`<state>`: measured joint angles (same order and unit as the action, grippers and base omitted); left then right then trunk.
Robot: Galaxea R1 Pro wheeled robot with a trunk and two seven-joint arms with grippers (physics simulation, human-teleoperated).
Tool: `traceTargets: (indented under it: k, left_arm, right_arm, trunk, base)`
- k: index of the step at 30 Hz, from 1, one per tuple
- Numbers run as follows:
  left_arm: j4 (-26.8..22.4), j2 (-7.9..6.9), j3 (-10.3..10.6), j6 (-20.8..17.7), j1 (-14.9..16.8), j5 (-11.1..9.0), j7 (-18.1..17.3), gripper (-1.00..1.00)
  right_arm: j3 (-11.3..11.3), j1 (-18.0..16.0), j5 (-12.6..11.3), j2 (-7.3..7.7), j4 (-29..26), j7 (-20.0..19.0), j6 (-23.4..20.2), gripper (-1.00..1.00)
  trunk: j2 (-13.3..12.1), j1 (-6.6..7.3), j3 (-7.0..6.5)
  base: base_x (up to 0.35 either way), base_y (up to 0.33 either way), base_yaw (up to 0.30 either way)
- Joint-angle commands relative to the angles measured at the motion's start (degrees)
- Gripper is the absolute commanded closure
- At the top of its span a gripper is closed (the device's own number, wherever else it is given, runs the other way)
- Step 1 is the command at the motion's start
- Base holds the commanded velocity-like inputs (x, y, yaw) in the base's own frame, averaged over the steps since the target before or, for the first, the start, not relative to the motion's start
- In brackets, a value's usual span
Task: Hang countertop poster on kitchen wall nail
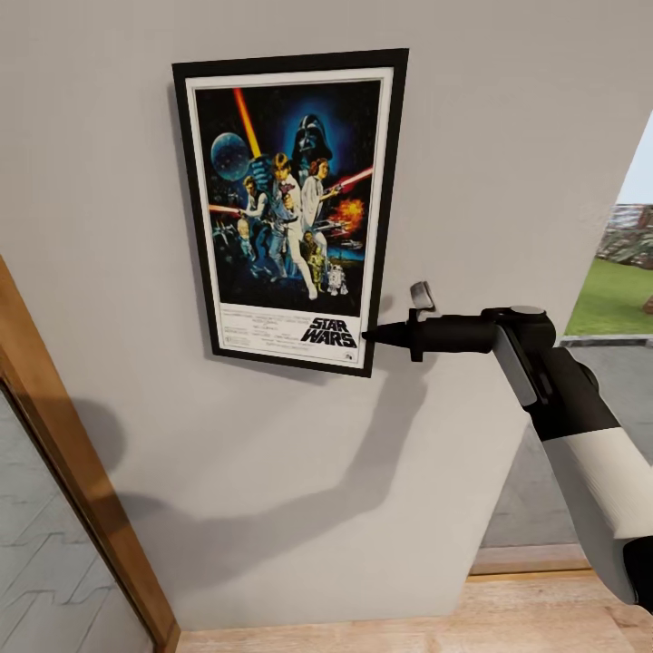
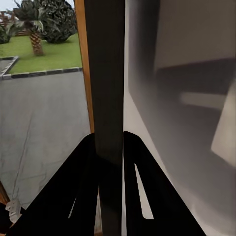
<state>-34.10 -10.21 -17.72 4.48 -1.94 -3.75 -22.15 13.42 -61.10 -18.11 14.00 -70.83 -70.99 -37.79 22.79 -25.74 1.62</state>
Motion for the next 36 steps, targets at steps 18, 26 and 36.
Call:
traceTargets:
  k: [18,26,36]
  left_arm:
    - [-0.1,0.01,-0.1,-0.1,0.0,-0.4,-0.3,-1.0]
    - [-0.1,0.01,-0.1,-0.1,0.0,-0.4,-0.3,-1.0]
    - [-0.1,0.01,-0.1,-0.1,0.0,-0.4,-0.3,-1.0]
  right_arm:
    - [0.1,-0.1,-0.5,0.06,0.0,0.0,-0.6,1.0]
    - [0.1,-0.1,-0.5,0.06,0.0,0.0,-0.6,1.0]
    - [0.1,-0.1,-0.5,0.06,0.0,0.0,-0.6,1.0]
  trunk:
    - [0.1,-0.04,0.12]
    - [0.1,-0.04,0.12]
    - [0.1,-0.04,0.12]
  base:
    - [0.0,-0.043,0.0]
    - [0.0,0.0,0.0]
    - [0.0,0.0,0.0]
